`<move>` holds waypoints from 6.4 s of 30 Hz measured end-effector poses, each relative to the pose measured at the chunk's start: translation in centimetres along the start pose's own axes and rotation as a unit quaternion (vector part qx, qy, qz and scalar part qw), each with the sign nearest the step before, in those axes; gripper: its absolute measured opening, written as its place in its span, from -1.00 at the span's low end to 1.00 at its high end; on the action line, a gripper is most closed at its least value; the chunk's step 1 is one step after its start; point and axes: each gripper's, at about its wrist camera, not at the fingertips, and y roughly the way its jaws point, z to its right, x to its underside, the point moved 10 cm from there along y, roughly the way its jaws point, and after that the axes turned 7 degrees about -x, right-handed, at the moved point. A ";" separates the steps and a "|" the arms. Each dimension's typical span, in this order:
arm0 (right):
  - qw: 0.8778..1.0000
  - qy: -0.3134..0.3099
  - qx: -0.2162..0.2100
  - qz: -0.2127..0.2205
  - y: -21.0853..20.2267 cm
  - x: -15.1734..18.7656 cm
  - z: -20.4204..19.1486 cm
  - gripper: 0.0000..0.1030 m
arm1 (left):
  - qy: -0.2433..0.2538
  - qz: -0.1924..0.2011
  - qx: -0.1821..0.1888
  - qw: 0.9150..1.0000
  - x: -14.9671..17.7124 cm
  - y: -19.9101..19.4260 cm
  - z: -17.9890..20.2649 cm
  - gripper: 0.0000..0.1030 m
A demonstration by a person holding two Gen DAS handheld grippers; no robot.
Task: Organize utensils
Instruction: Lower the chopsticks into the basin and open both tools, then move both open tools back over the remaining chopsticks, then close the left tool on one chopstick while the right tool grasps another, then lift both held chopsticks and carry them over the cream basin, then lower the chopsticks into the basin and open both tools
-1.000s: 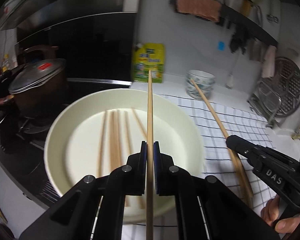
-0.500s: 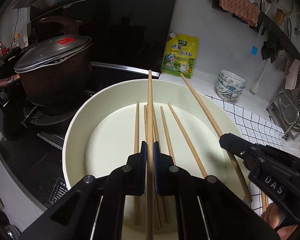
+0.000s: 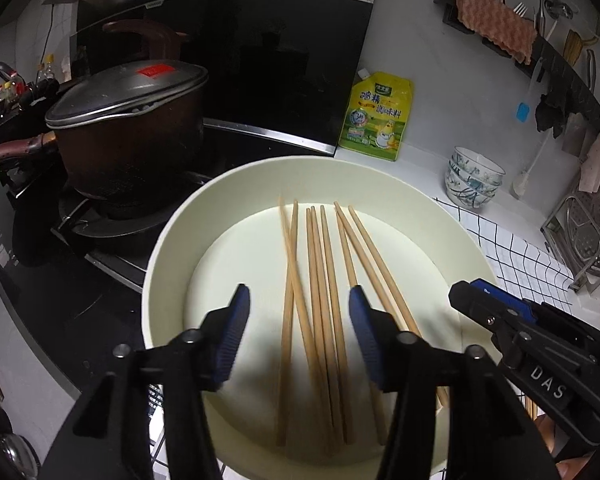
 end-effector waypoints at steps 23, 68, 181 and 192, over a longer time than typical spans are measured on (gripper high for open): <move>0.997 0.059 0.035 0.029 -6.8 4.9 5.7 -0.50 | 0.031 0.007 0.018 0.999 3.9 -4.3 3.8 0.21; 0.983 0.086 0.160 -0.014 -11.5 16.1 19.3 -0.24 | 0.145 -0.019 0.079 0.986 12.5 -7.1 18.1 0.63; 0.999 0.020 -0.017 0.043 -4.2 -0.2 2.1 -0.88 | 0.048 0.055 -0.008 0.997 -1.3 -3.1 4.6 -0.86; 1.000 0.017 -0.019 0.004 0.9 -0.7 -0.2 -0.88 | 0.039 0.023 -0.013 0.999 -1.0 0.3 2.0 -0.86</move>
